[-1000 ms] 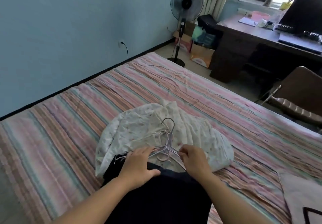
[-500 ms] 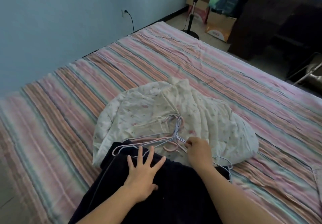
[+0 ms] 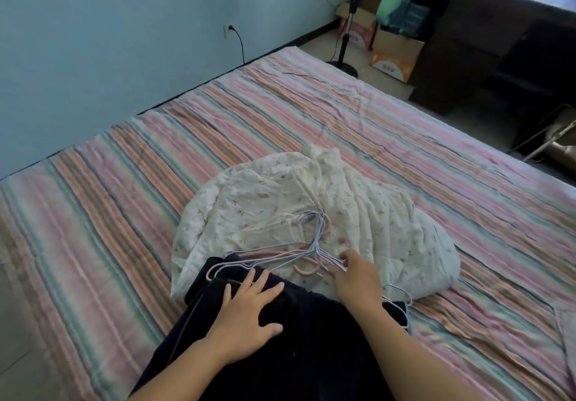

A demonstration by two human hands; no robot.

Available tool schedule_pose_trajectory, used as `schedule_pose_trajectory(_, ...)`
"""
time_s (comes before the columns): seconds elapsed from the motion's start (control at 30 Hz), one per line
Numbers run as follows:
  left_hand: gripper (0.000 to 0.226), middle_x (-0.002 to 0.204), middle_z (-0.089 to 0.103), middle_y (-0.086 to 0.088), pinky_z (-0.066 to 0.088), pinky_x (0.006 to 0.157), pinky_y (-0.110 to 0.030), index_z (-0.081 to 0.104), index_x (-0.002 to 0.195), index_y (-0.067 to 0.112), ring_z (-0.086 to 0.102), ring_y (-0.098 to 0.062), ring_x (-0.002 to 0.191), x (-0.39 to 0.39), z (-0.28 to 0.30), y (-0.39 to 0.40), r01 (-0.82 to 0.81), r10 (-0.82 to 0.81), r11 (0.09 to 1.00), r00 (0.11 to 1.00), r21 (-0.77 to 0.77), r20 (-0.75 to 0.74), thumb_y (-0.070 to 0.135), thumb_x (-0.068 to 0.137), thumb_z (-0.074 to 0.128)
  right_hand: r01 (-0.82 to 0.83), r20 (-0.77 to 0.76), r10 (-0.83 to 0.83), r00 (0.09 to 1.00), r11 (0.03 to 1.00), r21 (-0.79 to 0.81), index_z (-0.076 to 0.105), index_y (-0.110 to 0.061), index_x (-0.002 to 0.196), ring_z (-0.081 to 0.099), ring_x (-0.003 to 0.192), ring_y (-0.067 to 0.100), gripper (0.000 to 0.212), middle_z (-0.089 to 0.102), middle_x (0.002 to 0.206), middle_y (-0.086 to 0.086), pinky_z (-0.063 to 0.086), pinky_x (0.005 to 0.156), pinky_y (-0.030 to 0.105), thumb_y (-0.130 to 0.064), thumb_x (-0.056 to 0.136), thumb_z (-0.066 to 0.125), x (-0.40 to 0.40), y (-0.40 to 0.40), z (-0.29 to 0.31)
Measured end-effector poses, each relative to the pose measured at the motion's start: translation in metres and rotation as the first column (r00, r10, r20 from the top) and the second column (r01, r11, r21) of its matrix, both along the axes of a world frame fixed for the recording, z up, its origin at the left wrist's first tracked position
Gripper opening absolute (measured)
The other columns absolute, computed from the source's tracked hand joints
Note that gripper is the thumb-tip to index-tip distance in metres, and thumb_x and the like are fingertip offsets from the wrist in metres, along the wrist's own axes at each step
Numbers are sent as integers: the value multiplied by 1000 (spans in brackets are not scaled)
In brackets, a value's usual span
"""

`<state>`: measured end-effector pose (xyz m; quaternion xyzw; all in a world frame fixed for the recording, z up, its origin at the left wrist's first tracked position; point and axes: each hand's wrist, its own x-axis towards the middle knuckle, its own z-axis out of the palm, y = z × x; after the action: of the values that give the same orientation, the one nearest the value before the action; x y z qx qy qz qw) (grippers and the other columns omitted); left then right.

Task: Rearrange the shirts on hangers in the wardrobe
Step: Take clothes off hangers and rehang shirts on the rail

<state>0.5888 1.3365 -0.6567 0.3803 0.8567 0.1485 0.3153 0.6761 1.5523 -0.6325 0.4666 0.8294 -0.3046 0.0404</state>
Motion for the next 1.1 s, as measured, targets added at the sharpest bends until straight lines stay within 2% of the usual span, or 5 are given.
schedule_pose_trajectory(0.13, 67, 156, 34, 12, 16, 120, -36, 41, 145, 44, 22, -10, 147, -14, 54, 6, -78, 92, 987, 991, 139, -102, 52, 83, 66, -81, -37, 81, 996, 997, 15, 59, -20, 128, 61, 108, 24, 39, 65, 122, 2, 45, 79, 32, -25, 91, 68, 2, -15, 43)
schedule_pose_trajectory(0.23, 58, 133, 58, 17, 37, 106, -30, 53, 135, 44, 49, -9, 125, -16, 102, 10, -144, 169, 957, 982, 250, -85, 48, 79, 68, -156, -80, 161, 984, 986, 63, 63, -23, 121, 61, 105, 23, 34, 66, 116, 1, 47, 79, 33, -27, 88, 70, 8, -36, 88)
schedule_pose_trajectory(0.67, 88, 150, 45, 7, 41, 107, -35, 29, 152, 33, 43, -16, 136, 26, 318, -79, 20, 33, 982, 962, 190, -271, 50, 76, 70, -407, 2, 410, 912, 904, 134, 52, -23, 133, 60, 107, 21, 51, 61, 124, 0, 50, 85, 33, -25, 84, 65, 68, -176, 305)
schedule_pose_trajectory(0.87, 80, 137, 56, 10, 50, 92, -38, 37, 145, 39, 54, -17, 121, 61, 417, -179, 56, 24, 983, 904, 174, -427, 53, 73, 68, -493, -41, 511, 859, 845, 208, 47, -23, 141, 53, 125, 19, 60, 54, 139, -1, 46, 99, 37, -31, 85, 68, 96, -266, 398)
schedule_pose_trajectory(1.1, 69, 135, 58, 6, 47, 91, -37, 44, 138, 36, 56, -18, 122, 131, 494, -318, 29, 40, 992, 856, 124, -515, 57, 77, 67, -606, -68, 638, 767, 756, 249, 50, -20, 138, 60, 110, 20, 63, 61, 127, 3, 51, 94, 38, -33, 82, 75, 152, -396, 489)
